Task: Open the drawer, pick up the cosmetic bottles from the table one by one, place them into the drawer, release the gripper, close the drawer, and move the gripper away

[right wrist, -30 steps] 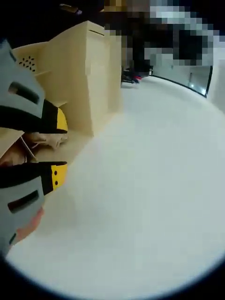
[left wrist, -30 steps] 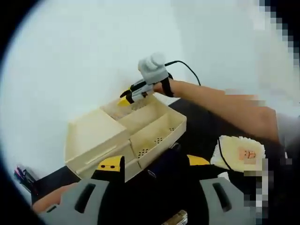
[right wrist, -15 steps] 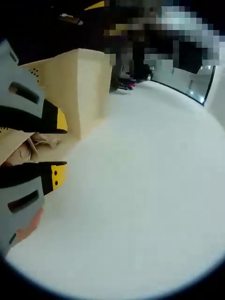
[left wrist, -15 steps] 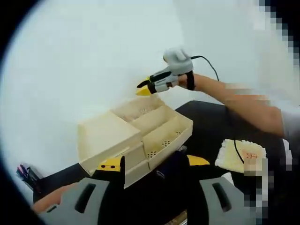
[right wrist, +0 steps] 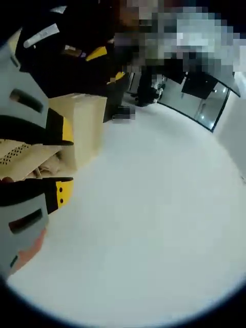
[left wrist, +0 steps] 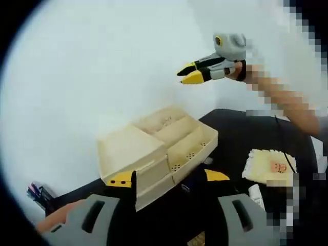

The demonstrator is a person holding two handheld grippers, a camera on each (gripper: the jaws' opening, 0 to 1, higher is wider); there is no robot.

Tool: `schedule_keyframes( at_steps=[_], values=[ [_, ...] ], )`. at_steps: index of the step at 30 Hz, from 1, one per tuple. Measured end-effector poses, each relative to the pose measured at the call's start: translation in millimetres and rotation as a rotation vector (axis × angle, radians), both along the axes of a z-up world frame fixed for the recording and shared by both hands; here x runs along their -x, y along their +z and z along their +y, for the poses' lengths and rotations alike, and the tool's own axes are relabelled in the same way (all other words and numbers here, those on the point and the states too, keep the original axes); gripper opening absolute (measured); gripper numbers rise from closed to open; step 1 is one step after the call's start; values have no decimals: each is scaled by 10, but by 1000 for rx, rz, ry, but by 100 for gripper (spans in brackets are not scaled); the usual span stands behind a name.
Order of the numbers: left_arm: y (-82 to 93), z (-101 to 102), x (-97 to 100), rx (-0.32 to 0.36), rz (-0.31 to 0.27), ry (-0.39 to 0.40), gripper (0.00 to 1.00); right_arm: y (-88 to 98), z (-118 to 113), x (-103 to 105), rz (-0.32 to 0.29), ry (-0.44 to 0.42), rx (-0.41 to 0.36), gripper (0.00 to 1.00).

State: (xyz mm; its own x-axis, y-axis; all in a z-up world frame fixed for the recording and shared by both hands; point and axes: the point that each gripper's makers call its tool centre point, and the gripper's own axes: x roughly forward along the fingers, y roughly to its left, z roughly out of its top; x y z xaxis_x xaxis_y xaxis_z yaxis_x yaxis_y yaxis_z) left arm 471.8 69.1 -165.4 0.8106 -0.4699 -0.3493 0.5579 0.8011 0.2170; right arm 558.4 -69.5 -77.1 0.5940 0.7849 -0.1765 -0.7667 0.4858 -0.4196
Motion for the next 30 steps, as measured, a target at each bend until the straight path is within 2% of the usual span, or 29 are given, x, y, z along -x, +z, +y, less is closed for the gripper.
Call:
schedule_keyframes(
  at_steps=[1,2,8,10,14,16,17,19,22,25,29,30],
  values=[
    [26,17,-2,0,-13,5,46,-80,16,80,52,6,18,22],
    [50,36,-3,-1,-21,11,47,-110,18,106,69,2,27,23],
    [194,124,104,-5,-72,3,47,-279,198,445,87,43,63,28],
    [262,86,184,17,-94,-6,47,-365,275,610,82,69,75,29],
    [372,108,258,14,-130,10,47,-549,405,891,58,93,124,29],
    [384,83,316,-3,-144,11,47,-698,435,1124,19,123,182,29],
    [383,92,311,-8,-147,11,47,-792,458,1226,34,146,211,29],
    [366,124,319,-19,-139,24,47,-836,487,1268,52,162,220,29],
    [283,170,370,-18,-113,36,47,-724,481,1190,73,164,196,29],
    [182,252,453,-24,-73,46,48,-730,470,1225,87,158,193,29],
    [84,314,619,-31,-56,28,58,-796,403,1302,86,138,230,29],
    [58,341,654,-28,-50,23,58,-846,374,1363,79,132,260,29]
  ],
)
